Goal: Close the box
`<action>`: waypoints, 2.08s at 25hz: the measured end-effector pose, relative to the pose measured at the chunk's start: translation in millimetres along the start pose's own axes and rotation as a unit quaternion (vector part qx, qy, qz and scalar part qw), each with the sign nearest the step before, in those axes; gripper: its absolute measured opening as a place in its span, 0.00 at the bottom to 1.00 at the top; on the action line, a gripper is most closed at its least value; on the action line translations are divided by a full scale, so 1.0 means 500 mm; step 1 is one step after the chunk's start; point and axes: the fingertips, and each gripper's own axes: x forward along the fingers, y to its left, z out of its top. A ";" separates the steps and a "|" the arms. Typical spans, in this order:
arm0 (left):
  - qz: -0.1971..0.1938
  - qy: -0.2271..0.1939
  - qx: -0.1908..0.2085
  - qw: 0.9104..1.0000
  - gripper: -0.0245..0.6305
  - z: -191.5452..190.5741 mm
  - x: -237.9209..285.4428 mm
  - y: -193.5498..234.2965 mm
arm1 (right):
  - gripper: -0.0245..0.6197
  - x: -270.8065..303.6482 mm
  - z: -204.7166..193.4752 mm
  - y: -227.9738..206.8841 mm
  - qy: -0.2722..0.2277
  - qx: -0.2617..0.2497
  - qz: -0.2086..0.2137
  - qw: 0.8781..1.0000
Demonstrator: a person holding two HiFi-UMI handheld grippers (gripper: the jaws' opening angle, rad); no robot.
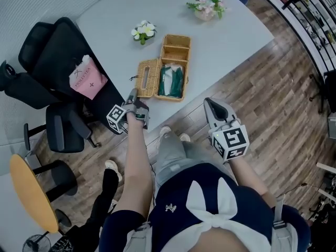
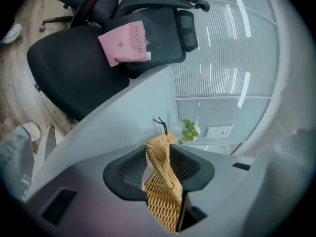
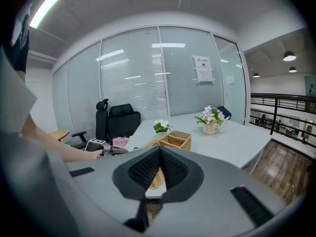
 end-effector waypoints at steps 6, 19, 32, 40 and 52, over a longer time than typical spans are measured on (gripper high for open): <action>0.003 -0.007 -0.001 1.000 0.25 0.003 -0.002 -0.002 | 0.04 0.004 0.002 0.002 0.001 0.001 -0.003 1.000; 0.018 0.031 0.048 0.998 0.23 0.013 -0.017 -0.044 | 0.04 0.025 0.015 0.018 0.005 0.006 -0.020 1.000; -0.006 0.058 0.079 0.995 0.18 0.023 -0.044 -0.112 | 0.04 0.016 0.028 0.040 0.003 0.021 -0.048 0.999; -0.009 0.079 0.113 0.990 0.17 0.014 -0.051 -0.141 | 0.05 0.003 0.032 0.048 -0.003 0.022 -0.055 0.998; -0.023 0.105 0.197 0.974 0.15 -0.007 -0.068 -0.198 | 0.05 -0.027 0.039 0.016 -0.013 0.015 -0.083 0.996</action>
